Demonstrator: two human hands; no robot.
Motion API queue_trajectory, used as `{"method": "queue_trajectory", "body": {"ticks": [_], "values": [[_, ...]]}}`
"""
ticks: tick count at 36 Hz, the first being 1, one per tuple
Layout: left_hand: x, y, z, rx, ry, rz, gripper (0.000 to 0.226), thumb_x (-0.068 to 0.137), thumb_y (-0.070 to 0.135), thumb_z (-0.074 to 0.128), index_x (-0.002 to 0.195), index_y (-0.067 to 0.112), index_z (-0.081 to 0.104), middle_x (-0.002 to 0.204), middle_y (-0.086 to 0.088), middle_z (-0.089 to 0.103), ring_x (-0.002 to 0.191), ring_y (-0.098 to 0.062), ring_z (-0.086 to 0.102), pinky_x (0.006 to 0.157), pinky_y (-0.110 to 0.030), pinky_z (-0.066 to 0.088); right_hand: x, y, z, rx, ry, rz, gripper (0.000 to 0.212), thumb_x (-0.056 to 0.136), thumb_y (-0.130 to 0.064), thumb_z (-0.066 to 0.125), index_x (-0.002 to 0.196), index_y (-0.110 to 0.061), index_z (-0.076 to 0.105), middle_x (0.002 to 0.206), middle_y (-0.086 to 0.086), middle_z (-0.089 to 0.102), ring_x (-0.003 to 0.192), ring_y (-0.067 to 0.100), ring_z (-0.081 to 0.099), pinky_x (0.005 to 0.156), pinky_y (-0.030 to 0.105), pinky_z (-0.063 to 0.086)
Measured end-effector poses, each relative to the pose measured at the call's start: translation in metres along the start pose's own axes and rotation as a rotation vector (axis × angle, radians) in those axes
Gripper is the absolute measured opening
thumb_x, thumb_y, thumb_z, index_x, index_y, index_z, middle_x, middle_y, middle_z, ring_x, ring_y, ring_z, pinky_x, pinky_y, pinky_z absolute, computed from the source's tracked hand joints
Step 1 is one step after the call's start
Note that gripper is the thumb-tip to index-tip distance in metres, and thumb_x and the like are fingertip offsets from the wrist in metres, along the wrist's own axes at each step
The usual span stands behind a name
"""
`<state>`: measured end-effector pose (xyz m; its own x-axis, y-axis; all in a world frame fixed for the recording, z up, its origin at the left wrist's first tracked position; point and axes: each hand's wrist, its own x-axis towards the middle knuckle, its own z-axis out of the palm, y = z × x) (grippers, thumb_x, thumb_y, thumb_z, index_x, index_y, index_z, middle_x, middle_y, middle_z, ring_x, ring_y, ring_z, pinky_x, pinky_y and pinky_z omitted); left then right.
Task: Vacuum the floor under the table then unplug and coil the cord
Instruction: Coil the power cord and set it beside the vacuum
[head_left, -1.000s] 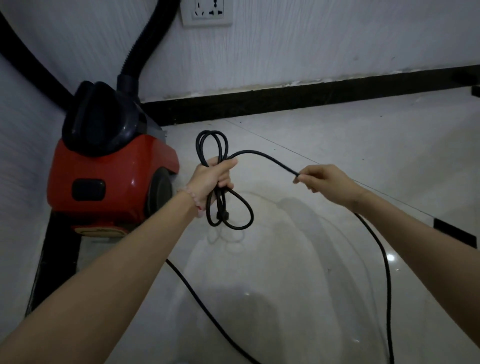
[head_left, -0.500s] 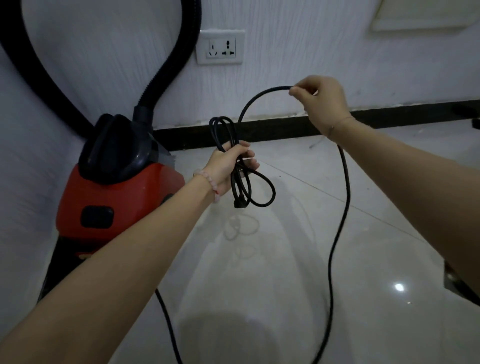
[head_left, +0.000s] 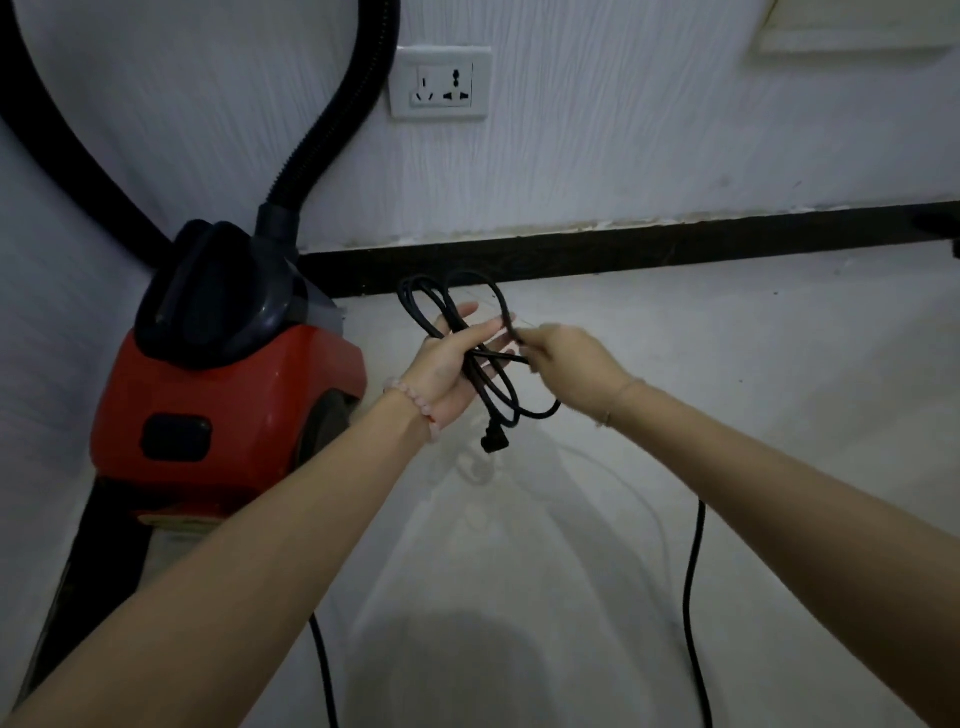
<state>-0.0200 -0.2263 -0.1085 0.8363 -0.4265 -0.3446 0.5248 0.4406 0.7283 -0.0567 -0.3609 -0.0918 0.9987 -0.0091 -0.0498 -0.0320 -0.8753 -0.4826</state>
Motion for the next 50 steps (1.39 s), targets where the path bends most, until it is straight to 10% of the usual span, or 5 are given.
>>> {"method": "queue_trajectory", "body": {"ticks": [22, 32, 36, 42, 50], "values": [[0.002, -0.019, -0.028, -0.077, 0.349, 0.076, 0.011, 0.092, 0.004, 0.052, 0.087, -0.003, 0.059, 0.06, -0.004, 0.071, 0.056, -0.012, 0.07, 0.07, -0.027, 0.06, -0.056, 0.024, 0.034, 0.586, -0.057, 0.109, 0.017, 0.093, -0.017, 0.057, 0.108, -0.019, 0.065, 0.083, -0.006, 0.061, 0.061, 0.008, 0.056, 0.067, 0.019, 0.049], [0.002, 0.004, -0.051, -0.396, 0.23, 0.083, 0.029, 0.093, 0.005, 0.046, 0.065, 0.007, 0.051, 0.052, -0.002, 0.056, 0.062, -0.011, 0.057, 0.062, -0.022, 0.06, -0.096, 0.08, 0.04, 1.196, -0.602, 0.488, 0.036, 0.094, -0.031, 0.044, 0.116, -0.009, 0.063, 0.066, -0.001, 0.048, 0.056, 0.011, 0.044, 0.067, 0.027, 0.042], [-0.006, 0.005, -0.047, -0.35, 0.146, 0.039, 0.027, 0.093, 0.009, 0.047, 0.067, 0.008, 0.053, 0.05, -0.001, 0.056, 0.061, -0.011, 0.058, 0.065, -0.021, 0.058, -0.1, 0.089, 0.035, 0.802, -0.828, 0.469, 0.031, 0.095, -0.033, 0.05, 0.109, -0.014, 0.07, 0.068, -0.002, 0.048, 0.062, 0.013, 0.047, 0.081, 0.031, 0.046], [-0.021, -0.01, -0.034, -0.094, -0.082, -0.285, 0.014, 0.092, 0.002, 0.046, 0.089, 0.004, 0.059, 0.076, -0.006, 0.064, 0.047, -0.007, 0.057, 0.055, -0.019, 0.054, -0.074, 0.079, 0.035, 0.266, -0.412, 0.266, 0.009, 0.082, -0.027, 0.072, 0.075, -0.022, 0.07, 0.071, -0.002, 0.064, 0.066, 0.009, 0.054, 0.064, 0.019, 0.043], [-0.021, -0.043, -0.029, 0.573, -0.125, -0.25, 0.029, 0.082, -0.007, 0.056, 0.099, 0.015, 0.063, 0.109, -0.01, 0.066, 0.101, -0.02, 0.057, 0.086, -0.03, 0.044, -0.05, 0.044, 0.023, -0.087, -0.072, -0.092, 0.024, 0.077, -0.029, 0.076, 0.097, -0.017, 0.068, 0.092, 0.0, 0.073, 0.077, 0.013, 0.059, 0.07, 0.02, 0.034]]}}
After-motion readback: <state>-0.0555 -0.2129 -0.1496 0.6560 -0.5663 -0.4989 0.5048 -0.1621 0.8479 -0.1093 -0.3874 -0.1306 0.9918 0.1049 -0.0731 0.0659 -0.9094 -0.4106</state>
